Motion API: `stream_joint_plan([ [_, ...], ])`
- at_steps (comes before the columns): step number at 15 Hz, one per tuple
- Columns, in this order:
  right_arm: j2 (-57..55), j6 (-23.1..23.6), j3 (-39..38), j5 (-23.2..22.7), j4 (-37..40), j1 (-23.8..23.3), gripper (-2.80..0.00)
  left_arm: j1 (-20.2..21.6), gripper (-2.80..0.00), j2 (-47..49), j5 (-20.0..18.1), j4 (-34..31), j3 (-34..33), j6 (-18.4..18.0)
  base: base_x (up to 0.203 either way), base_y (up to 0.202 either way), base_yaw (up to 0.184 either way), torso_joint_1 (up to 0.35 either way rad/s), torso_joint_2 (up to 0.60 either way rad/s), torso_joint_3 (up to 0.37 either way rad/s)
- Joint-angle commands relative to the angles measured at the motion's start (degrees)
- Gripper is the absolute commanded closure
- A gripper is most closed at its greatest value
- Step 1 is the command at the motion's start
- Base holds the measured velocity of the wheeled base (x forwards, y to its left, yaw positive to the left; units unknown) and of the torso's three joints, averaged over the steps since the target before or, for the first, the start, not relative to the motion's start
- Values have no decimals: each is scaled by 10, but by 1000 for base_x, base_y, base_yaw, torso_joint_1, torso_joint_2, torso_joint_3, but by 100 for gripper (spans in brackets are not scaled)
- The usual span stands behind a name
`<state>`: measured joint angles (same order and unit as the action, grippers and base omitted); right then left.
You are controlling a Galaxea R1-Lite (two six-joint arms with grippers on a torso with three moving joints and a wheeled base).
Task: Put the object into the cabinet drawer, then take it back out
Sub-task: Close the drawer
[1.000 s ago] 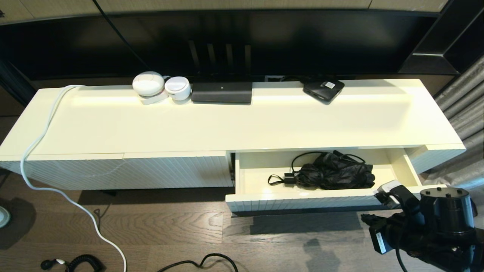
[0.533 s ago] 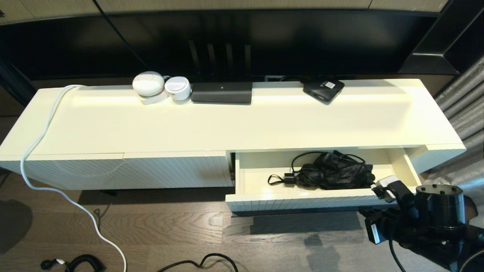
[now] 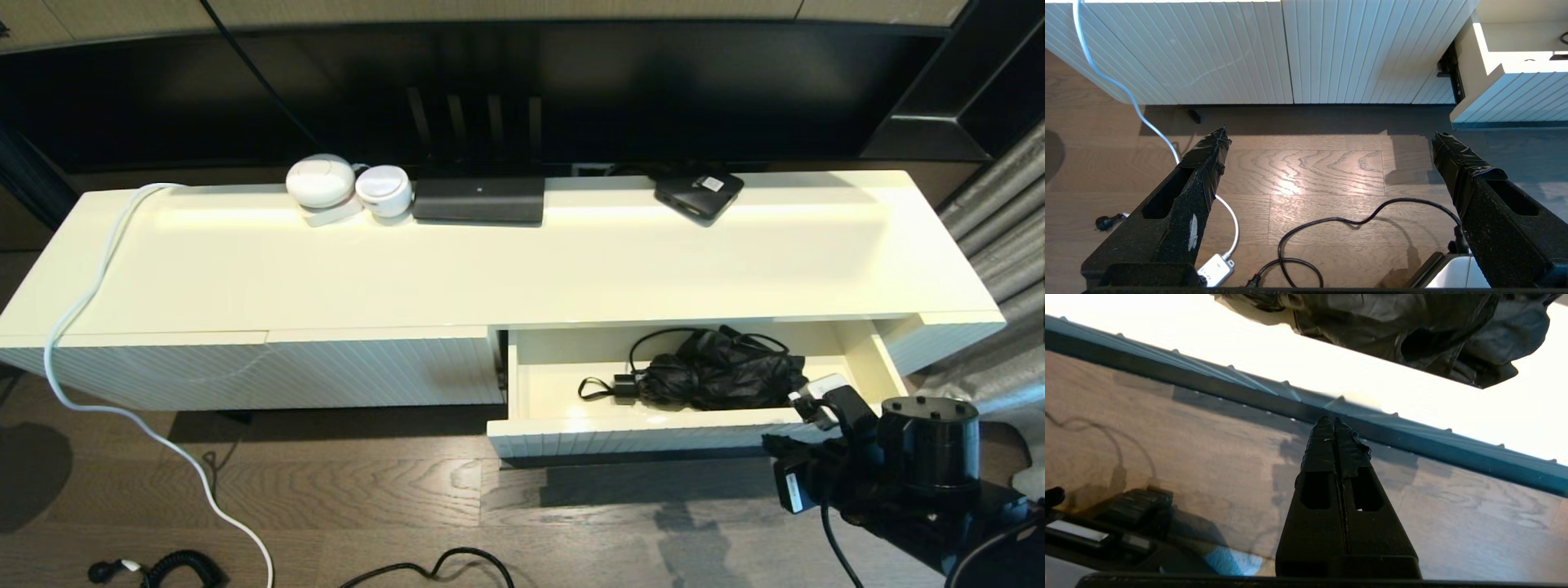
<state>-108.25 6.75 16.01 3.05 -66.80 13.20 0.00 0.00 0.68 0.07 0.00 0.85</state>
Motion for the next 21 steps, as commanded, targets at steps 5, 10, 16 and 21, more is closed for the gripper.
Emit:
stream_joint_plan([
  [5,-24,4,9,1,-42,-3,0,0,-280,0,0,0,0,0,0,0,0,0,0,0],
  [10,-46,5,21,1,-87,-4,0,1,-280,0,0,0,0,0,0,0,0,0,0,0],
  [16,-61,6,41,18,-100,-3,0,0,-280,0,0,0,0,0,0,0,0,0,0,0],
  [21,-83,6,67,20,-106,-3,0,0,-280,0,0,0,0,0,0,0,0,0,0,0],
])
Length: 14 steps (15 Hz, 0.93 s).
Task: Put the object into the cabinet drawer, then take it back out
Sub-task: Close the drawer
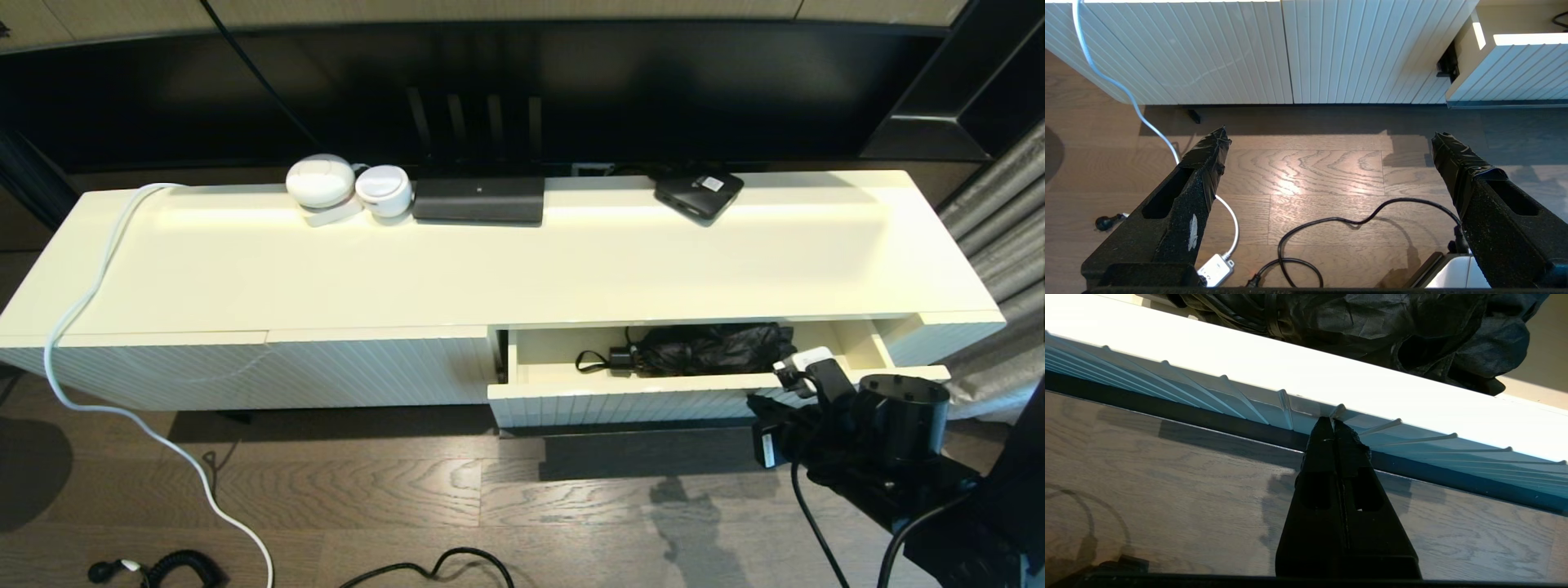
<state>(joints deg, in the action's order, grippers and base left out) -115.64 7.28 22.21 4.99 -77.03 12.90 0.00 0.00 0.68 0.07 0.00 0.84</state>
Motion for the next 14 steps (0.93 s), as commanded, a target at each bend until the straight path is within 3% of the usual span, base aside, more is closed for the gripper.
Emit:
stream_joint_plan([
  [1,-14,0,11,1,-6,0,0,0,-280,0,0,0,0,0,0,0,0,0,0,0],
  [14,-65,-1,101,6,-9,3,0,0,-280,0,0,0,0,0,0,0,0,0,0,0],
])
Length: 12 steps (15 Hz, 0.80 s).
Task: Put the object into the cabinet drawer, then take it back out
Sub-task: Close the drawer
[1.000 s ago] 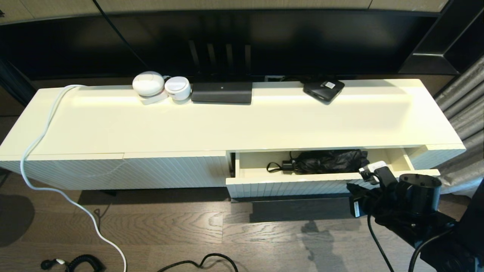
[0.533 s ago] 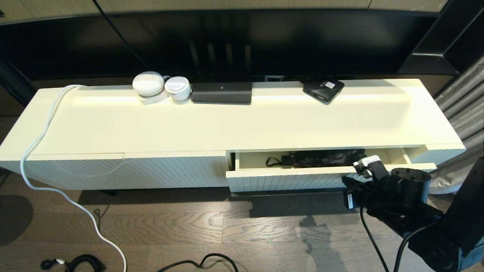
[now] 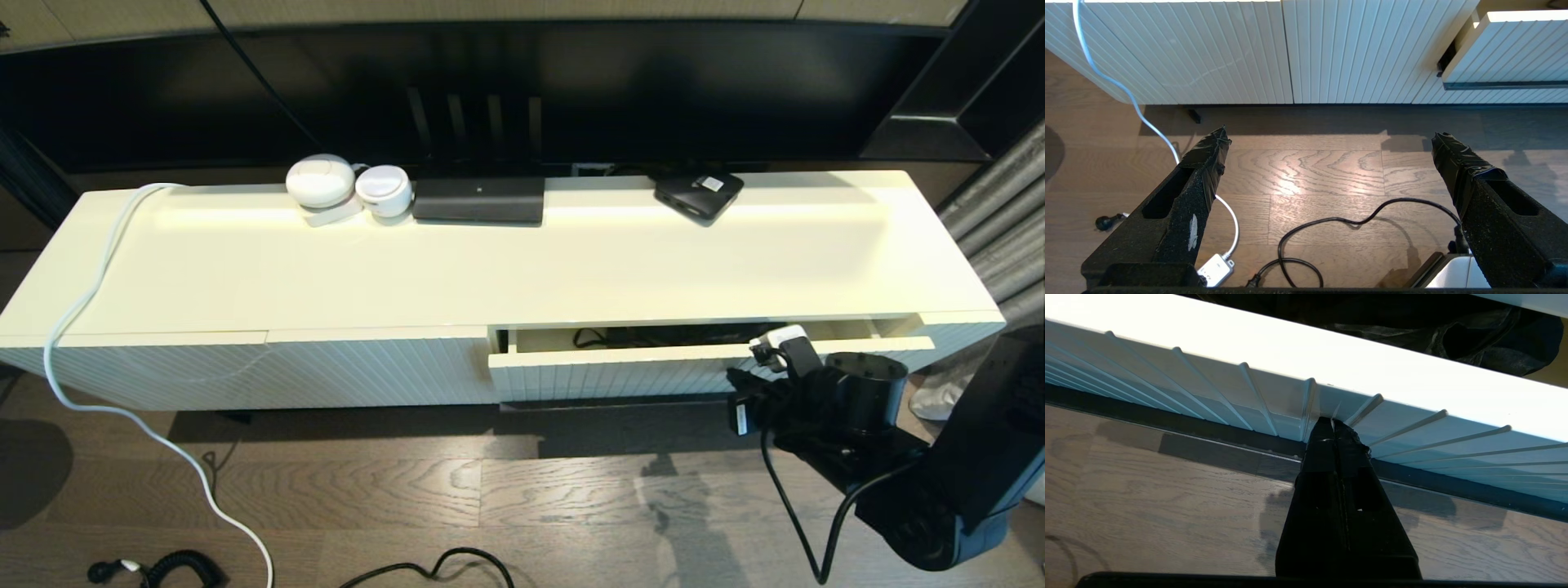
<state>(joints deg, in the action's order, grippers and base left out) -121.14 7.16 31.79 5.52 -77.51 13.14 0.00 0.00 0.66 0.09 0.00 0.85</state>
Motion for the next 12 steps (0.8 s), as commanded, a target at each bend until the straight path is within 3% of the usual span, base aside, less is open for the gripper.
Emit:
stream_joint_plan([
  [1,-14,1,14,1,-6,0,0,0,-280,0,0,0,0,0,0,0,0,0,0,0],
  [12,-36,1,75,12,-5,6,0,0,-280,0,0,0,0,0,0,0,0,0,0,0],
])
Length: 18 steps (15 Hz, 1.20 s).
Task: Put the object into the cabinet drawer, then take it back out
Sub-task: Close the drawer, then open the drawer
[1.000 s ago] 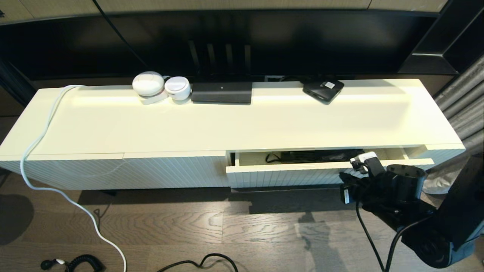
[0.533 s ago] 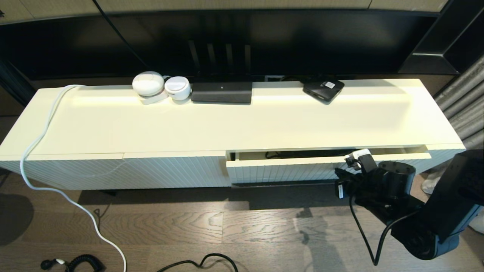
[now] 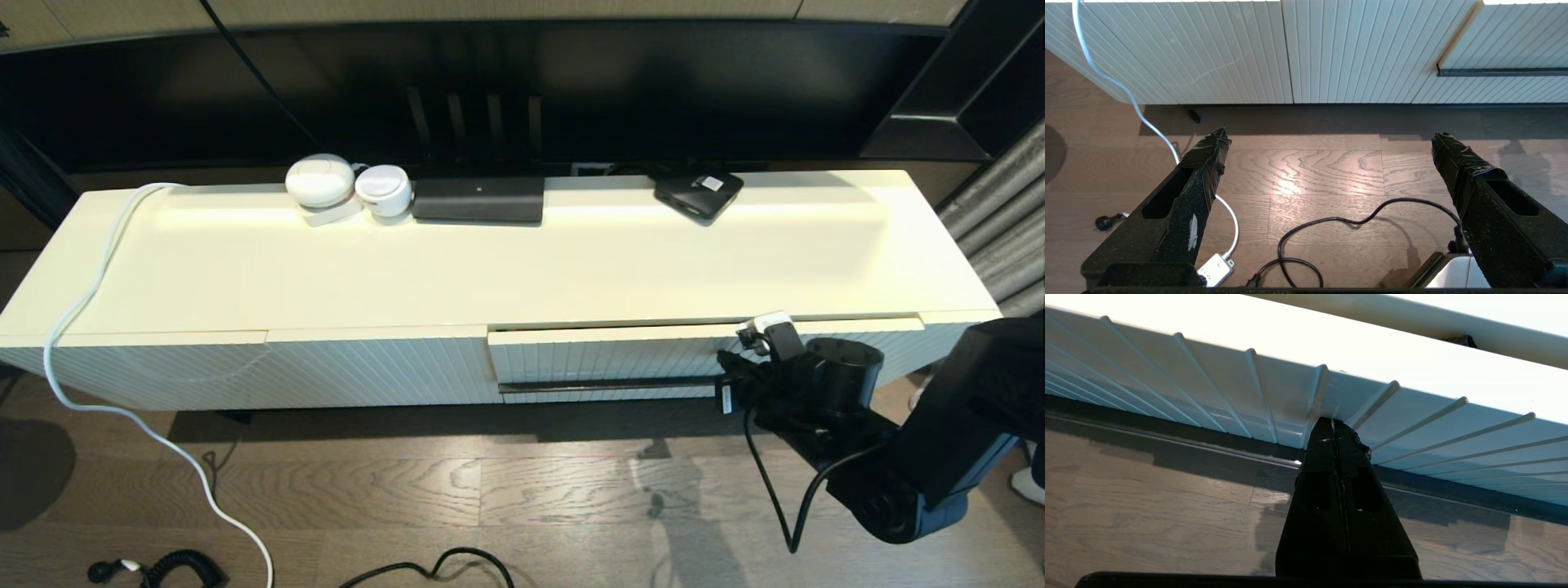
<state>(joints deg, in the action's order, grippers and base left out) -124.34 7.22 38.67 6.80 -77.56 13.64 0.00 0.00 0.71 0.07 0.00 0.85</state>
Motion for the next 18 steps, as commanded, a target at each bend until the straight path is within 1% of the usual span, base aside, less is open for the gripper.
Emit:
stream_joint_plan([
  [1,-7,1,10,2,-5,1,0,0,-280,0,0,0,0,0,0,0,0,0,0,0],
  [9,-10,2,22,3,-2,2,0,0,-280,0,0,0,0,0,0,0,0,0,0,0],
  [12,27,3,-4,2,4,2,0,0,-280,0,0,0,0,0,0,0,0,0,0,0],
  [14,108,25,-47,-9,39,0,0,0,-280,0,0,0,0,0,0,0,0,0,0,0],
  [16,184,56,-77,-29,104,-3,0,0,-280,0,0,0,0,0,0,0,0,0,0,0],
  [18,248,108,-102,-41,173,-3,0,0,-280,0,0,0,0,0,0,0,0,0,0,0],
])
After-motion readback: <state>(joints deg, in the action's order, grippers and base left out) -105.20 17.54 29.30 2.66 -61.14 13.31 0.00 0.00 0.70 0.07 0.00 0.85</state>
